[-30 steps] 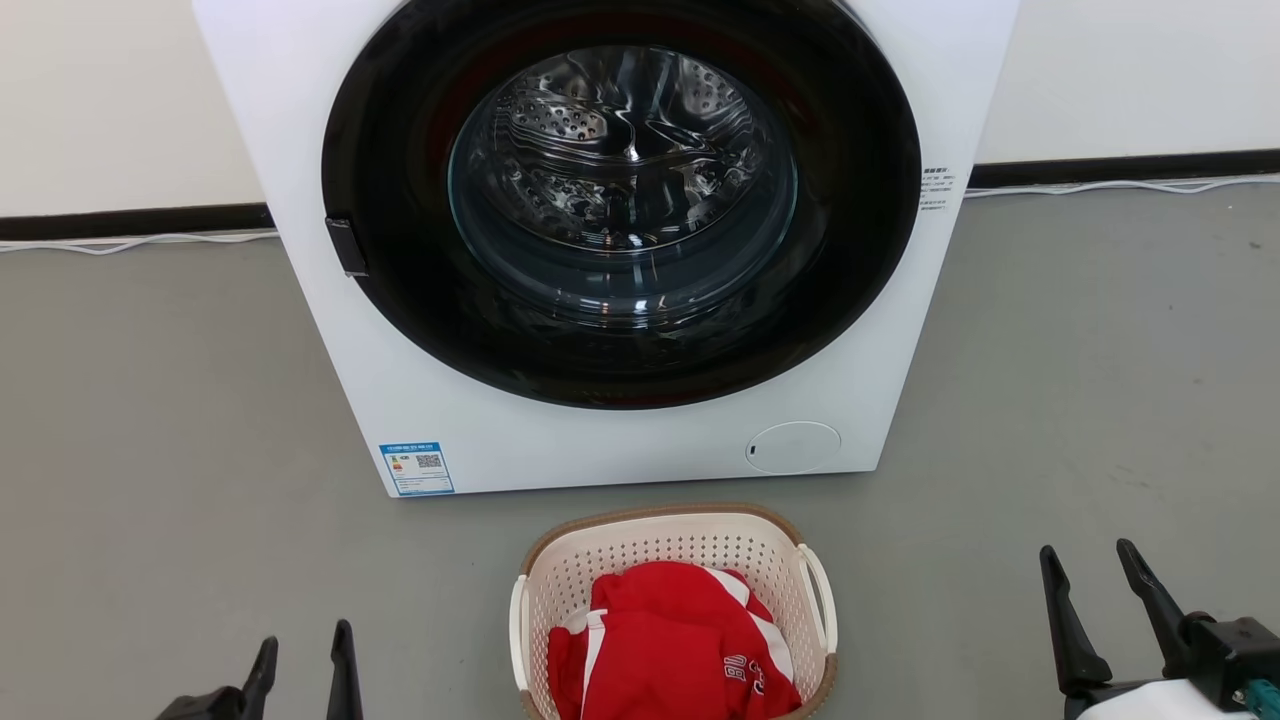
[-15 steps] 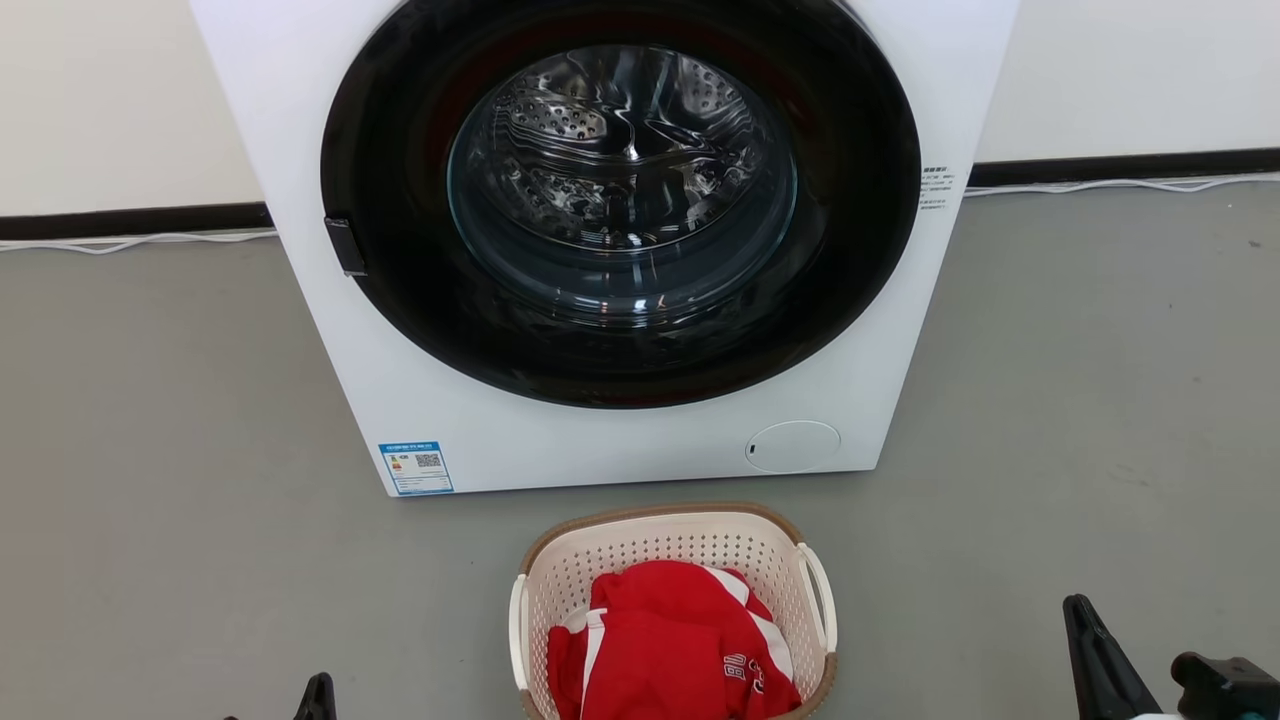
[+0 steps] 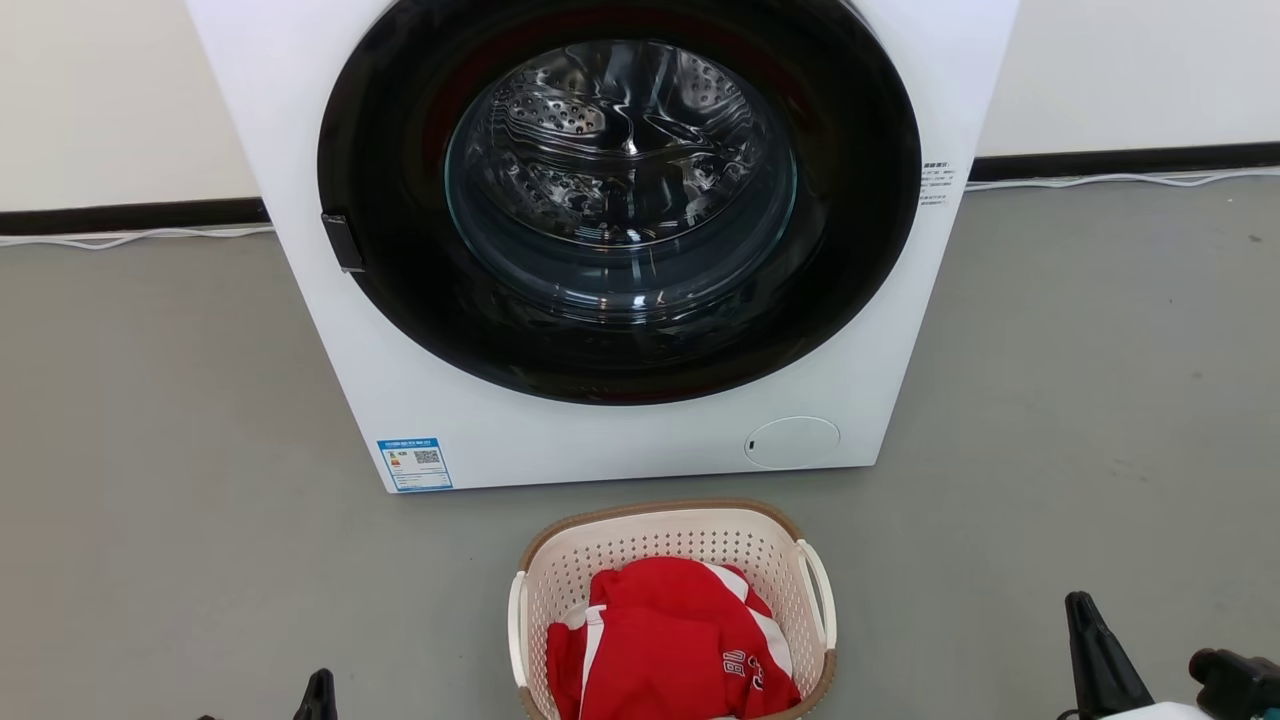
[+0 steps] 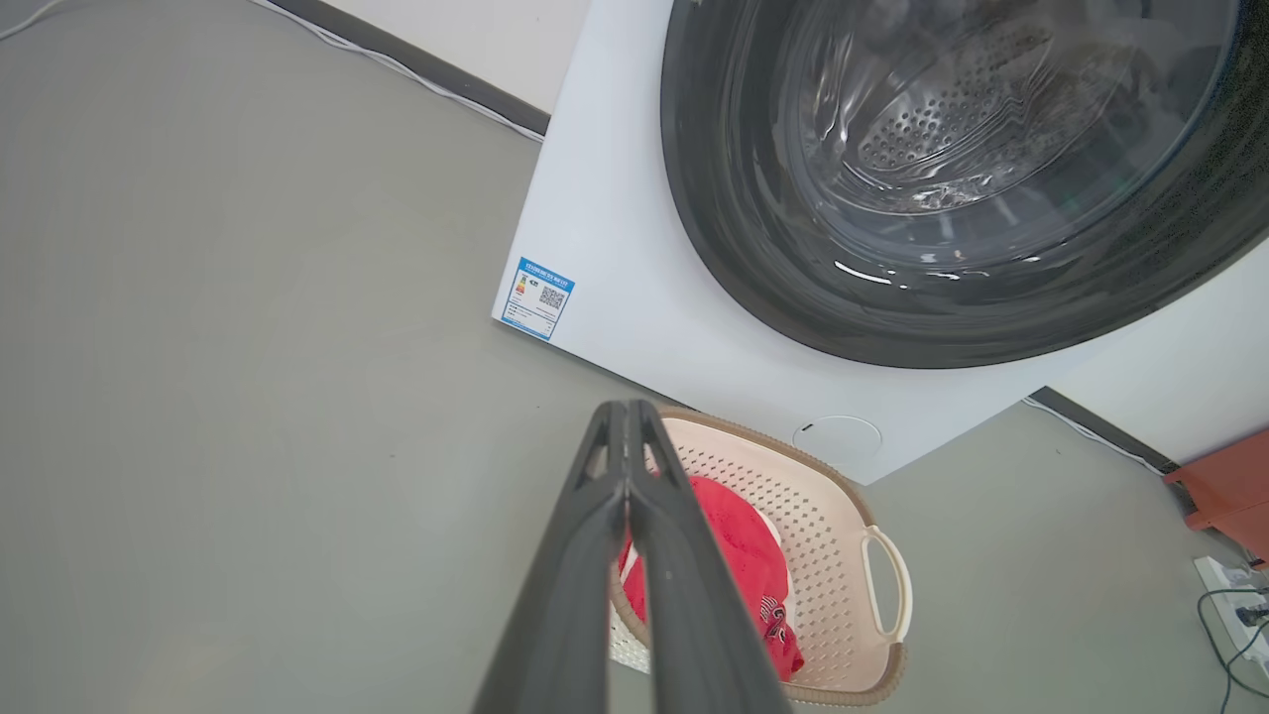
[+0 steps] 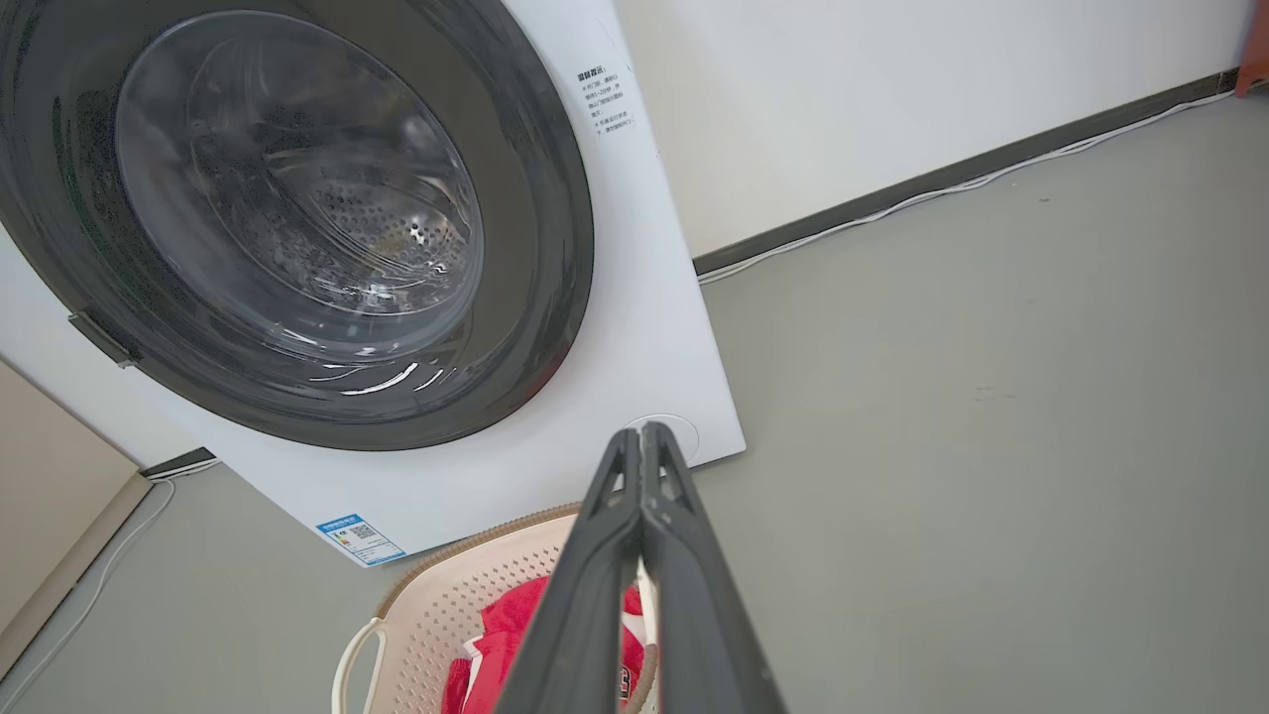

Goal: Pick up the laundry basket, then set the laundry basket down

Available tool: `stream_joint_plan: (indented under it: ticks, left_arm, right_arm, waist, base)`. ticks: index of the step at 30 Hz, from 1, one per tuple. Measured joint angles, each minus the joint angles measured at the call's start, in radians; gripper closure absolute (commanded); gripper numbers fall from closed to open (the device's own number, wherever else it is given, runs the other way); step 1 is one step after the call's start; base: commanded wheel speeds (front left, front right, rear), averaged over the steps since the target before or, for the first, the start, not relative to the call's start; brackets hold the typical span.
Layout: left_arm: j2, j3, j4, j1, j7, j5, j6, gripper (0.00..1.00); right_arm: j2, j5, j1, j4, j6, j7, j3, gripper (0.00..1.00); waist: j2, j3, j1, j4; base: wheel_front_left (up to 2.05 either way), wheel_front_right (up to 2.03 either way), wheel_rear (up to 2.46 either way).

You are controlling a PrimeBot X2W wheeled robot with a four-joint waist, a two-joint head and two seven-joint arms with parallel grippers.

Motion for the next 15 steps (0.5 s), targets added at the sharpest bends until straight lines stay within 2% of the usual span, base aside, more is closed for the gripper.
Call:
stream_joint_plan:
  ticks: [15]
  left_arm:
    - [-0.002, 0.004, -0.011, -0.019, 0.045, -0.155, -0.012, 1.00]
  right_arm:
    - [0.010, 0.174, -0.015, -0.014, 0.000, 0.040, -0.005, 1.00]
  waist:
    - [0.0000, 0.005, -0.0001, -0.002]
  base:
    - [0.00, 0.00, 0.00]
